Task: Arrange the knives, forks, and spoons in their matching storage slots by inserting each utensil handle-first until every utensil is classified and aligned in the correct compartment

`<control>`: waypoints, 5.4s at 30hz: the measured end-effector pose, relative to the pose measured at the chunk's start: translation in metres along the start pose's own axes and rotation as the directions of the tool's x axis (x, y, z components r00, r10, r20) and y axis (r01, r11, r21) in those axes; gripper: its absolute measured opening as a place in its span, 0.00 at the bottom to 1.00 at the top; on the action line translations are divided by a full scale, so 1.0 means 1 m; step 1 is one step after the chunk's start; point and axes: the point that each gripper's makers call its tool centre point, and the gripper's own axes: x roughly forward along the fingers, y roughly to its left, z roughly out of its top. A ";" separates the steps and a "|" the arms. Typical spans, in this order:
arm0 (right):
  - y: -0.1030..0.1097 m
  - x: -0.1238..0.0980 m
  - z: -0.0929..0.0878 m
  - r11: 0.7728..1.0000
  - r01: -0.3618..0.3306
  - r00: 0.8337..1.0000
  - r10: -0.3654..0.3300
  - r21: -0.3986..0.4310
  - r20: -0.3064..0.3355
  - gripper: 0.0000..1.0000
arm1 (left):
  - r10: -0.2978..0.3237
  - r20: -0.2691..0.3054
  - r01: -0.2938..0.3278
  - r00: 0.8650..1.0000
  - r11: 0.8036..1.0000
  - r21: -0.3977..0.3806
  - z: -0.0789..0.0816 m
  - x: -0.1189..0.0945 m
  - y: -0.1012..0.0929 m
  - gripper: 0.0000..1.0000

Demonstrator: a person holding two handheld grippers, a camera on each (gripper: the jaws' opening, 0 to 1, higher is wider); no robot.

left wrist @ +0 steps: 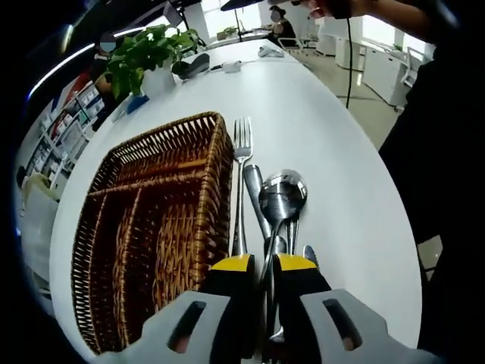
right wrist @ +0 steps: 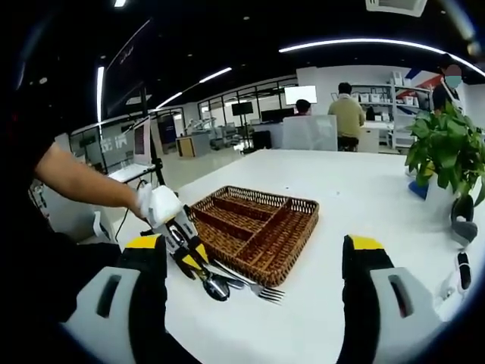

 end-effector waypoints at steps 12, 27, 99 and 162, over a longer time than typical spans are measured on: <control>-0.002 -0.003 -0.001 1.000 0.004 1.000 -0.004 0.008 0.001 0.99 | -0.032 -0.002 0.032 0.999 0.998 0.049 0.004 0.005 0.002 0.03; -0.002 -0.003 -0.003 1.000 0.000 1.000 0.000 0.010 -0.002 0.99 | 0.016 0.006 -0.016 1.000 0.999 0.034 0.013 0.010 0.009 0.03; 0.033 0.006 -0.020 0.998 -0.047 0.990 0.040 -0.051 -0.133 1.00 | 0.061 -0.113 -0.059 0.992 0.998 0.021 0.031 -0.065 0.020 0.01; 0.022 0.009 -0.024 0.999 -0.045 0.987 0.049 0.026 -0.153 1.00 | 0.128 -0.130 -0.114 0.983 0.987 0.111 0.041 -0.119 0.096 0.01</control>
